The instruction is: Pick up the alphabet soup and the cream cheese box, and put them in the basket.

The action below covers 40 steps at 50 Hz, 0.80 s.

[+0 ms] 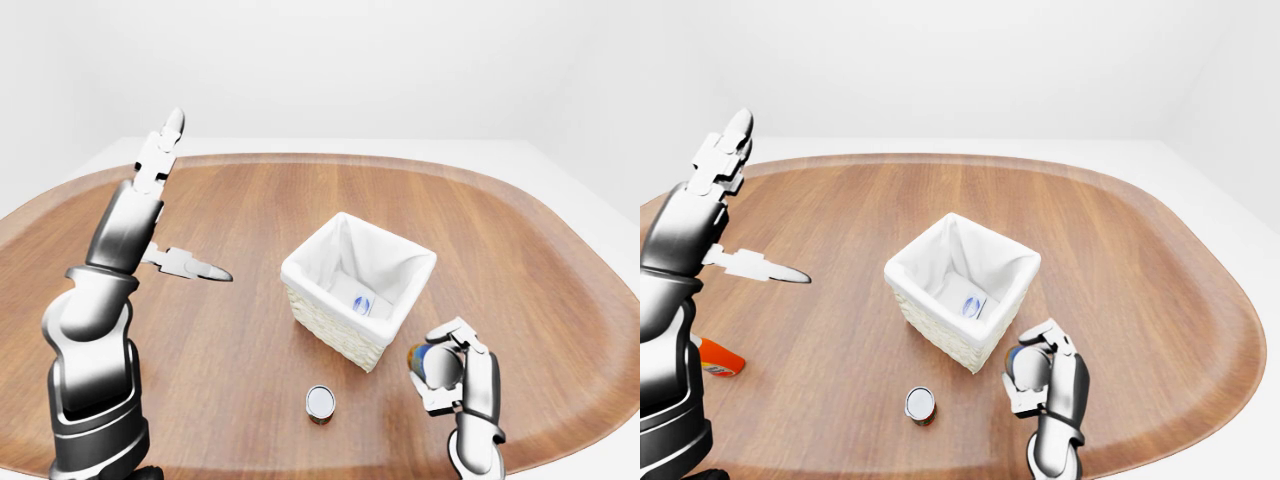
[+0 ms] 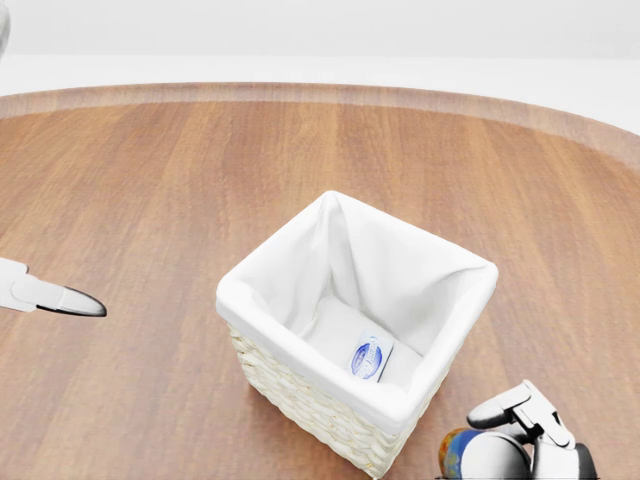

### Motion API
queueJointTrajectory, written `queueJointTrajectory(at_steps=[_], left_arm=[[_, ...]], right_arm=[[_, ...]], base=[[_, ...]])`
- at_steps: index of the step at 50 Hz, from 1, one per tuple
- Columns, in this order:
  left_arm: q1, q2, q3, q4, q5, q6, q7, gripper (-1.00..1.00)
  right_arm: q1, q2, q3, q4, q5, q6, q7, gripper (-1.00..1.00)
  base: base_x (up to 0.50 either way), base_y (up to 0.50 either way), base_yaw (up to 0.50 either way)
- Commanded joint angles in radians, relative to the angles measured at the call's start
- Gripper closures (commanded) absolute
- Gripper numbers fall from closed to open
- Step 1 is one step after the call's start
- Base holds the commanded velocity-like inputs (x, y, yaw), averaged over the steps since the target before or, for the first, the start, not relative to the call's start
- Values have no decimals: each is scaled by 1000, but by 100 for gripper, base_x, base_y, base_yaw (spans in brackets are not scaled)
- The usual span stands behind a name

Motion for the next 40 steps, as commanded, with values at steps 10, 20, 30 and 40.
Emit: queueJointTrajectory(at_steps=[10,20,30,40], left_arm=[[-11,-13,12,-13,-18,0,5,-100],[-13,-11,13,-16,-18,0,5,-100],[-12,-12,10,-8,-17,0,5,-100],[-14,-11,8,-8,-17,0,5,-100]], right_arm=[[-43,16,2,-185,-34,0,38,100],[-125,15,48,-317,-71,92,90,100],[-251,23,83,-435,-110,175,150,100],[-425,33,107,-428,-161,175,232,100]], base=[[0,0,0],[0,0,0],[0,0,0],[0,0,0]])
